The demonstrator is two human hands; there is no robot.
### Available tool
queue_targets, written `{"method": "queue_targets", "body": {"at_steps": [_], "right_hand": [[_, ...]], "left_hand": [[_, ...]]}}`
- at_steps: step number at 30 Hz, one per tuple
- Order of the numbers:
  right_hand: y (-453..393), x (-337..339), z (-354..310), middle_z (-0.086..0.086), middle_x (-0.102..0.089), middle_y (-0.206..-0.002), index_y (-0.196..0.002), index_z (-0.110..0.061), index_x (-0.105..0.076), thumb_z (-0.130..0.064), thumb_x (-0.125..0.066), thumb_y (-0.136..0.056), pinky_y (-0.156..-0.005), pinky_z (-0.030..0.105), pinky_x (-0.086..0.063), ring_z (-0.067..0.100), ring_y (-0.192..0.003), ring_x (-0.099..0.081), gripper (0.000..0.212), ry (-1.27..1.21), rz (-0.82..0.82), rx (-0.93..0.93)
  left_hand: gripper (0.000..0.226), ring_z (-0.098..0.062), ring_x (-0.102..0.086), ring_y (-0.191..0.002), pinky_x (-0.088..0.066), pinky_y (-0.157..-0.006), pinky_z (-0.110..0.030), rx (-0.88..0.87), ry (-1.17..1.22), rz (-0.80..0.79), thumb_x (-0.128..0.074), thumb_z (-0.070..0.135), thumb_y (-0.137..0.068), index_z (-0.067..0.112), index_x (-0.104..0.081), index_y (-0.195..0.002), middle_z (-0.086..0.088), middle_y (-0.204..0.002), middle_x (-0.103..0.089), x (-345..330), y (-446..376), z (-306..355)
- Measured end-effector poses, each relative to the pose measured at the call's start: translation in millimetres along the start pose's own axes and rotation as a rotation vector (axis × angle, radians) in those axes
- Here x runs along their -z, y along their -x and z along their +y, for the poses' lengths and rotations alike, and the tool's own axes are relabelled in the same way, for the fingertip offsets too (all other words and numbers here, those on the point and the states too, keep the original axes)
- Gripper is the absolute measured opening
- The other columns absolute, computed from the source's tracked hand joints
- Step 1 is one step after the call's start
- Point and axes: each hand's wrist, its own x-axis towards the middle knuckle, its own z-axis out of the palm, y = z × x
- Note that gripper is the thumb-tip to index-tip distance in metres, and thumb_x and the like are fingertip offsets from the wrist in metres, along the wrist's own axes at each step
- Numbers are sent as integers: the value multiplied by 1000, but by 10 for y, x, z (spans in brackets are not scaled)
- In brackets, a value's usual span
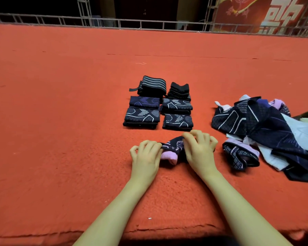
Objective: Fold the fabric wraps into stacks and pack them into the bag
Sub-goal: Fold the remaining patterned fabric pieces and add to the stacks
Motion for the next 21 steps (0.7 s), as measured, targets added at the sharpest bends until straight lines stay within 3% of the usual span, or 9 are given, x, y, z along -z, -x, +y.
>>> {"method": "queue_targets", "body": {"at_steps": [3,5,8,11,14,18,21], "right_hand": [[143,65,-78,-7,-62,-103,-103,-27,-59,-32,-49,-88,-79,34,-20,13,-98,-49,19,-130,-66,50],[224,90,-114,-11,-61,-113,-111,-32,-54,-40,-48,-88,-84,33,-20,10,-108,-50,25,-227,-173,-14],[223,118,-146,-17,-52,-127,-117,-33,-48,-46,-50,-87,-93,28,-20,-2,-118,-45,33,-364,-270,-79],[204,101,-168,-19,-48,-126,-114,-28,-52,-49,-47,-87,-96,19,-15,-7,-118,-42,35,-405,-281,-128],[162,30,-188,-17,-50,-126,-112,-28,-60,-56,-41,-85,-89,23,-15,-10,-114,-37,43,-378,-291,-221],[117,-80,-265,-16,-50,-114,-89,-29,-63,-55,-50,-78,-81,25,-14,-3,-105,-41,32,-394,-248,-244],[57,-179,-297,-8,-54,-100,-77,-22,-56,-50,-55,-74,-77,25,-14,8,-94,-42,28,-318,-190,-229]], "left_hand": [[21,-10,-49,-104,-22,-81,-32,27,-35,-56,-44,32,-90,29,-57,-106,9,-104,-63,-26,-13,12],[30,-11,-50,-113,-23,-86,-33,33,-14,-162,-42,37,-91,28,-62,-112,7,-118,-62,-17,5,23],[45,-13,-42,-131,-16,-97,-34,32,-5,-276,-34,45,-91,27,-61,-122,7,-132,-57,-20,34,3],[47,-11,-38,-134,-9,-95,-27,68,30,-286,-28,45,-90,26,-62,-117,14,-122,-61,-16,22,-16],[33,-9,-45,-125,-13,-87,-25,36,44,-217,-37,38,-90,24,-66,-99,14,-104,-66,-12,-37,-79],[24,-6,-47,-111,-13,-78,-26,29,81,-118,-45,34,-89,23,-65,-81,15,-87,-65,-13,-91,-193],[22,-10,-47,-101,-12,-76,-26,47,63,-95,-46,32,-89,22,-64,-82,15,-82,-62,-34,-111,-180]]}}
